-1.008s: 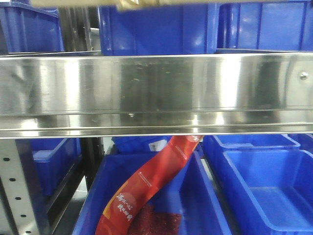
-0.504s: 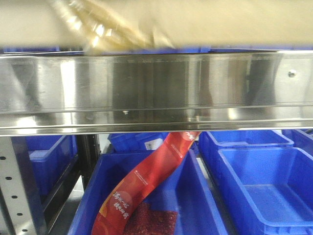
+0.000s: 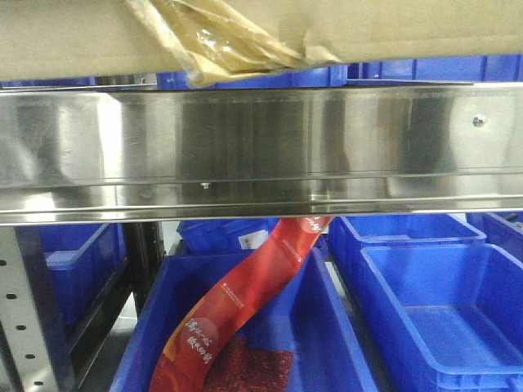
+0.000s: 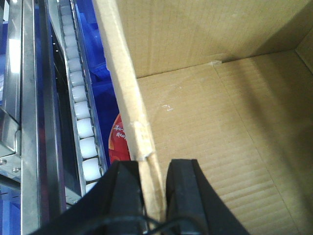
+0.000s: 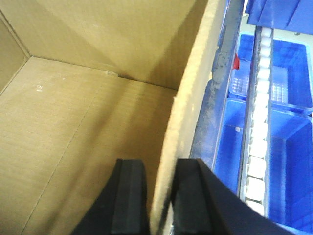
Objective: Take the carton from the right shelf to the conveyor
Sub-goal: 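Lift the carton off the shelf with both grippers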
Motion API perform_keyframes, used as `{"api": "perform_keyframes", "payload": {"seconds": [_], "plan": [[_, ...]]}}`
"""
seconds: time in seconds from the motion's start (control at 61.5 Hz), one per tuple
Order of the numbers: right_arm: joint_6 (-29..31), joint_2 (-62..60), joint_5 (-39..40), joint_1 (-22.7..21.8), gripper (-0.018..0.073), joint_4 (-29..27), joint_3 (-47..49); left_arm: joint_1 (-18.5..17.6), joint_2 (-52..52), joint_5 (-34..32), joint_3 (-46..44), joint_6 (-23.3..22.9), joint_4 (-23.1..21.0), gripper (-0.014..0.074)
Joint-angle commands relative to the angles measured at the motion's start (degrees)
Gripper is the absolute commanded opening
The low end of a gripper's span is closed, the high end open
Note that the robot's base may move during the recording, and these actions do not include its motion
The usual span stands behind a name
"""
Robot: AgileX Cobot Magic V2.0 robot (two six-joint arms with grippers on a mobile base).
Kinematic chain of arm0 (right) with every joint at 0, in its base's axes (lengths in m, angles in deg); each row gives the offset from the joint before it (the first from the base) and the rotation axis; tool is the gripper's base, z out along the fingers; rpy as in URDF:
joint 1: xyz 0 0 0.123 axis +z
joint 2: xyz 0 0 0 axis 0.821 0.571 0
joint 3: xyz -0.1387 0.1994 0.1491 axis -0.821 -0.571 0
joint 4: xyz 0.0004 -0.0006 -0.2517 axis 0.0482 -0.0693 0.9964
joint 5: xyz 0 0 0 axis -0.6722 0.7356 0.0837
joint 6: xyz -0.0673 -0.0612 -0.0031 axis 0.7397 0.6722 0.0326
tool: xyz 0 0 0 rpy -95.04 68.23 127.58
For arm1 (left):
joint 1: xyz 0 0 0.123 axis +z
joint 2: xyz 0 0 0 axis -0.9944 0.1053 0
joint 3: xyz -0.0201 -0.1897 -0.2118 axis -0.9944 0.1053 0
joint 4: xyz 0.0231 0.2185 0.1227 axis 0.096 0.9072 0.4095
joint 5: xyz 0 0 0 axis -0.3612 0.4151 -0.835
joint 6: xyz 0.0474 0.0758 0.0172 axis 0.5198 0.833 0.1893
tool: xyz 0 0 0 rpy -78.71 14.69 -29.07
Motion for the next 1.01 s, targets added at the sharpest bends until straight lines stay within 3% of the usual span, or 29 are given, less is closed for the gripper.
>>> {"api": "perform_keyframes", "payload": {"seconds": [0.0, 0.992], "plan": [[1.04, -0.76, 3.13, 0.38, -0.0066, -1.52, 0.24, -0.64, -0.71, -1.83, -0.1, 0.58, -1.27, -0.0018], [1.04, -0.76, 4.26, 0.38, -0.0066, -1.52, 0.24, -0.64, -0.71, -4.12, -0.1, 0.58, -1.29, -0.0018]]}}
